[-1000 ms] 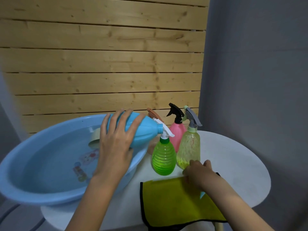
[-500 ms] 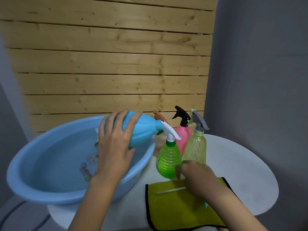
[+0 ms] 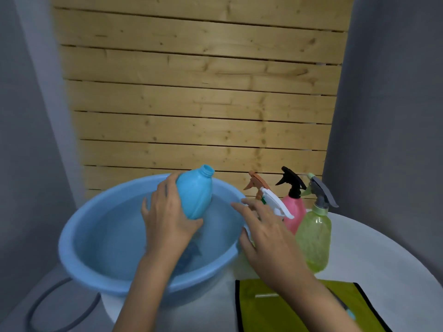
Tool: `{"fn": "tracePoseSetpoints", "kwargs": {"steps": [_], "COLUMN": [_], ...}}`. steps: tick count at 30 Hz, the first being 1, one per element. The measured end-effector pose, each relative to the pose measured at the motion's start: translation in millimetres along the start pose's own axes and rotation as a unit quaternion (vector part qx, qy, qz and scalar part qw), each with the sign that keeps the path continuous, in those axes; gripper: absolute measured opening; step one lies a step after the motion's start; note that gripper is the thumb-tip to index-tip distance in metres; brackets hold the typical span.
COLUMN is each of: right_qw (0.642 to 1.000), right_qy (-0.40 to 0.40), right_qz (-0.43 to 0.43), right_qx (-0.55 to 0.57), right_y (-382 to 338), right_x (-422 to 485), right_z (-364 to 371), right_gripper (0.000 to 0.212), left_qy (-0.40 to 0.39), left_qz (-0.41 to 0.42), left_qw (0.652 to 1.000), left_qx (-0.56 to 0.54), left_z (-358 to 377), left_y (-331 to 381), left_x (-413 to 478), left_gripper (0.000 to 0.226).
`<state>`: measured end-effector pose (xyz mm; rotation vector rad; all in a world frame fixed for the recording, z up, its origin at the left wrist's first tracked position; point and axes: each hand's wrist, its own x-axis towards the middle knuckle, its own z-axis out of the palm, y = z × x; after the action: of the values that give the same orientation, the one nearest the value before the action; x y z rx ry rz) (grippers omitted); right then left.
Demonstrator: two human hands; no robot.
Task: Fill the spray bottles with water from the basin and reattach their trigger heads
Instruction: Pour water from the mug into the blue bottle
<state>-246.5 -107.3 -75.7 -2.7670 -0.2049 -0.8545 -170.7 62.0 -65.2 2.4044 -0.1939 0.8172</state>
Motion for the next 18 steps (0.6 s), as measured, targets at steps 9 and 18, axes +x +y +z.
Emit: {"fn": "tracePoseSetpoints", "kwargs": {"steps": [9,18], "right_qw": [0.993,0.978], "right_qy": [-0.081,-0.186], "right_qz": [0.016,0.063], "right_qx": [0.081,0.073], "right_y": [-25,-46], "right_x": [25,75], "right_z": [20,57], "right_gripper": [0.055,0.048], "left_qy": [-0.005,-0.058], "left_qz": [-0.066,-0.068], "left_qw": [0.996,0.994], "left_qx": [-0.053,-0.066], "left_z": [-25,-41], "left_y": [-42,-69], "left_x": [22,38], "left_gripper": [0.101,0.115]}}
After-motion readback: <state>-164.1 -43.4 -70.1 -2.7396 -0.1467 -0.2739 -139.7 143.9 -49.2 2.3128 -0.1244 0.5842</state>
